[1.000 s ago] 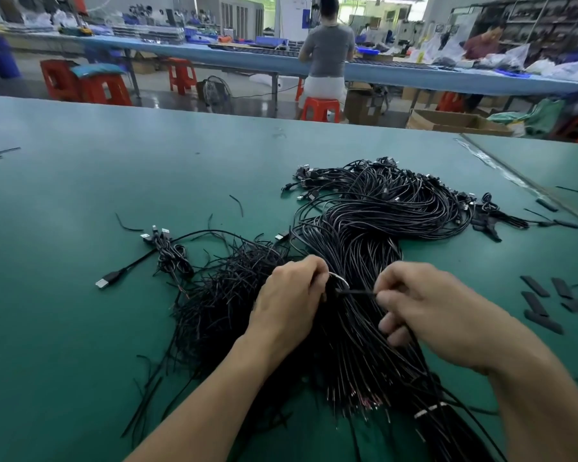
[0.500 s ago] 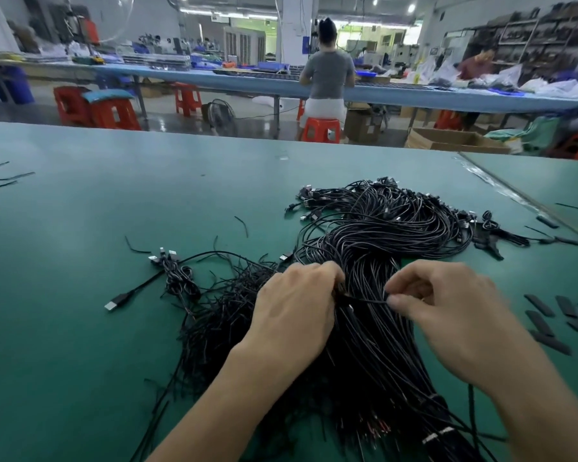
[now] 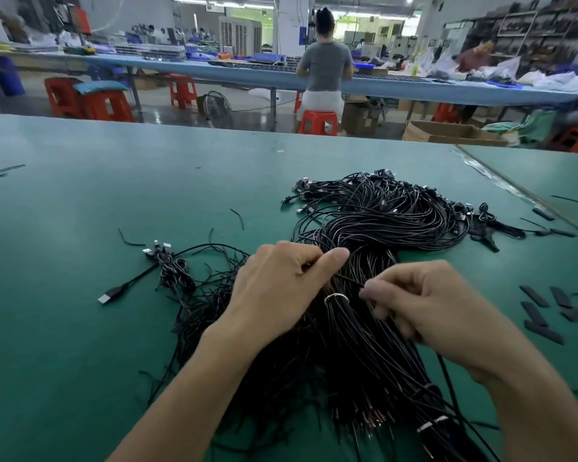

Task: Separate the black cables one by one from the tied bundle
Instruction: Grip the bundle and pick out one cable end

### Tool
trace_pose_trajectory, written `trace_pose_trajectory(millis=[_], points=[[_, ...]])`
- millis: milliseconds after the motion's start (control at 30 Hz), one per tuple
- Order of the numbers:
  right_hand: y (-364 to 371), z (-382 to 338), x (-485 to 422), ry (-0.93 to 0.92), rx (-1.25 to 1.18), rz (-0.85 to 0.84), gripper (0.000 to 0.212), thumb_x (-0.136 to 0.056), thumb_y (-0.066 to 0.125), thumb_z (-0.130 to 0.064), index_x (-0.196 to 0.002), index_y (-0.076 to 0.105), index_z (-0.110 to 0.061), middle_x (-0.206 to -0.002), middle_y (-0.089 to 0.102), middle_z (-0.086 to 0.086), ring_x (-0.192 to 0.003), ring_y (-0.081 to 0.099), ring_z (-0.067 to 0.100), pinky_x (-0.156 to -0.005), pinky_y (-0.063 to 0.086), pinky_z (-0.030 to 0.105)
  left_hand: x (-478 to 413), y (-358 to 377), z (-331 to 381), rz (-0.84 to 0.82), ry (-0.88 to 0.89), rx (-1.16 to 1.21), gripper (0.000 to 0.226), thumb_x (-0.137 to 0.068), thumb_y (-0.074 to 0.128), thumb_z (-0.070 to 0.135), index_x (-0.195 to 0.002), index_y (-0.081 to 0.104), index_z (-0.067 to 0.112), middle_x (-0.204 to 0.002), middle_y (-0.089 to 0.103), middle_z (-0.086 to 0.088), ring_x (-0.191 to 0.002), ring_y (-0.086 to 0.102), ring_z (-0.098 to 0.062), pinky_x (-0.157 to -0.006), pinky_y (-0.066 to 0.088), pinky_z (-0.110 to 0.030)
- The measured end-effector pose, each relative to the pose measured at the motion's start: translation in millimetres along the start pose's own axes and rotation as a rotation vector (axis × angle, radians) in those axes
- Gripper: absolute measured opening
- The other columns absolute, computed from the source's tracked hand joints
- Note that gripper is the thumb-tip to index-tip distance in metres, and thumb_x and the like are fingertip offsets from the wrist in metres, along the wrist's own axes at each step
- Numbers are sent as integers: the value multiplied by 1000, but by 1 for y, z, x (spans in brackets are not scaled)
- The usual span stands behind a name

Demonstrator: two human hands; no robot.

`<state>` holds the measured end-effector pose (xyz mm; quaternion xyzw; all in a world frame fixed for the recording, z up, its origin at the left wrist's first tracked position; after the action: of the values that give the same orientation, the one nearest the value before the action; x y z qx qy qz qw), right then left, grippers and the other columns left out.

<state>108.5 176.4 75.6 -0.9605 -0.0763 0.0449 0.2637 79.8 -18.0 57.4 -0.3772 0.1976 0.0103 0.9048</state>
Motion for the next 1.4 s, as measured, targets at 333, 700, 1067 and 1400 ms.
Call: trace_pose_trajectory(millis=[333,700,1067,1400], points=[[2,-24,4,-325,-29,-82,16,-89,66,-34,-78,75,-26,-64,68,7,-56,55,36,-52,46,48,13,5,24,-635,-86,664,67,-93,30,75,-72,65,22,-48,37,17,-41,34,0,-41,30,-11],[13,-30,3,-317,-485,19,20,-72,81,-38,-68,72,-21,-56,58,-6,-49,47,1,-45,37,11,28,1,45,-1198,24,1239,46,-106,42,31,-101,67,-8,-52,25,9,-43,24,1,-34,10,-23],[39,-19,1,-141,299,-228,26,-97,55,-30,-73,65,-27,-50,49,-4,-44,39,10,-44,36,27,-4,11,11,60,-286,1446,28,-105,42,21,-117,64,9,-65,58,5,-48,37,-3,-38,32,-13],[1,-36,12,-361,145,71,14,-79,66,-49,-80,73,-36,-65,67,-2,-60,60,16,-62,50,36,9,14,22,-341,-83,773,43,-108,36,32,-90,64,6,-56,68,2,-32,50,-5,-33,35,-14]])
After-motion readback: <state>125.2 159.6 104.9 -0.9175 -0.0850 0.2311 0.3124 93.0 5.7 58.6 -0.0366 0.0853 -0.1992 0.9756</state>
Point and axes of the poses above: each hand's wrist, its own x-axis away from the middle knuckle, its own y-axis out of the palm, z = x × y, the point moved 2 cm from there along -x, towards the middle knuckle
